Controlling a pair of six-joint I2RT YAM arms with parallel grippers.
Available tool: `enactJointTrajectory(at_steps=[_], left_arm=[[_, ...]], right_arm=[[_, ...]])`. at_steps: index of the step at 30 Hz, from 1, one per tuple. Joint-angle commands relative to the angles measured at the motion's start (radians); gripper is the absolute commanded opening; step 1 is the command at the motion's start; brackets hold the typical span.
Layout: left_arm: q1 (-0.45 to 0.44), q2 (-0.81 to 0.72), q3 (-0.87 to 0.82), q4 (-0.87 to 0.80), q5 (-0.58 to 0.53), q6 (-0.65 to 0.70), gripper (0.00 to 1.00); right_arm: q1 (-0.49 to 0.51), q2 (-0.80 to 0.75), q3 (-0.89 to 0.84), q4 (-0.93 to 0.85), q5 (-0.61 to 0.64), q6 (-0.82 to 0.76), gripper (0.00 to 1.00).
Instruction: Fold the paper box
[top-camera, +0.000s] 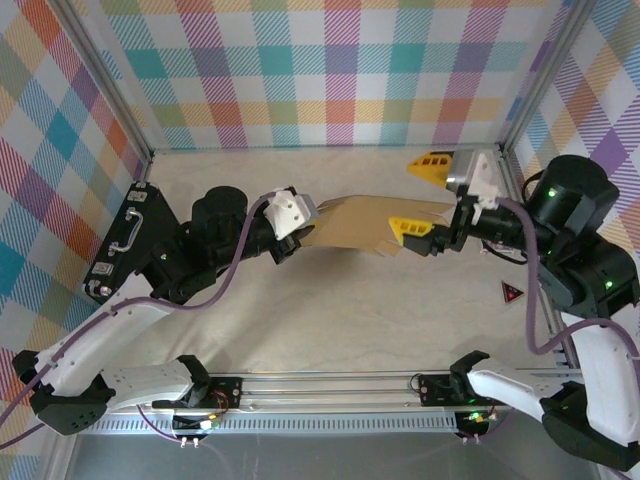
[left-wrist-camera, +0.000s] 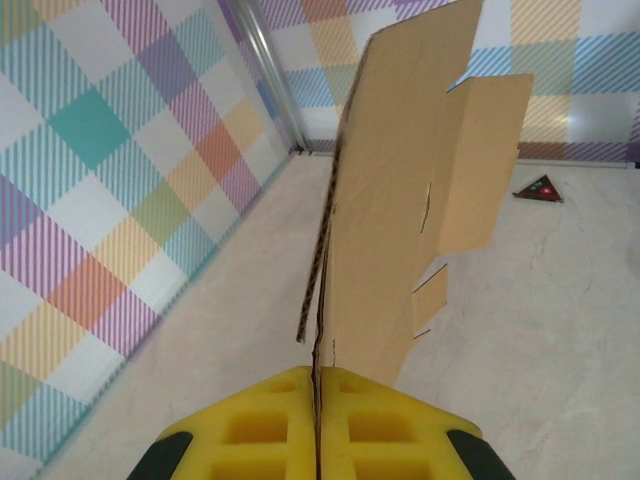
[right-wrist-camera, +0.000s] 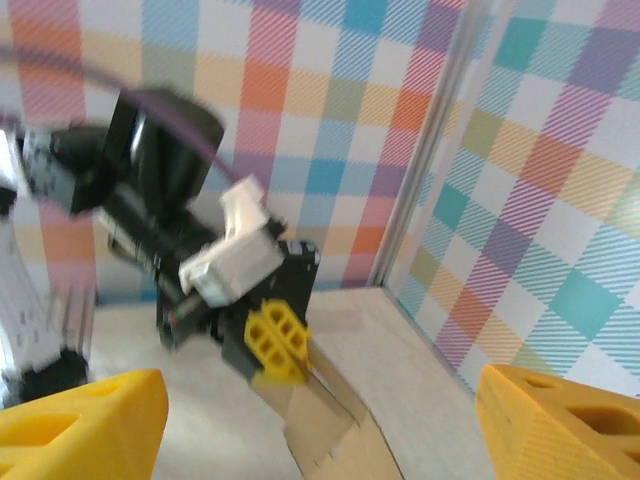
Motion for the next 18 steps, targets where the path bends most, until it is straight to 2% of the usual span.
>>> enactJointTrajectory(at_steps=[1,7,12,15,18], left_arm=[[0.018,-0.019,0.034,-0.030,0.065,-0.040,0.00],[0.031,-0.032,0.056,-0.033,0.120,-0.031,0.00],[0.031,-0.056,0.103,-0.044,0.124,-0.050,0.00],[0.032,-0.092,0.100,0.006,0.080,-0.107,0.00],[0.031,-0.125,0.093,0.027,0.081,-0.129,0.00]], right_arm=[[0.006,0.049,0.019,-0.210,-0.107,-0.322,0.79],[0.035,0.114,0.055,-0.260,0.052,-0.405,0.66],[0.037,0.102,0.088,-0.192,0.010,-0.356,0.79],[0.037,0.041,0.073,-0.095,-0.018,-0.288,0.89],[0.037,-0.061,0.004,0.048,0.059,-0.164,0.93]])
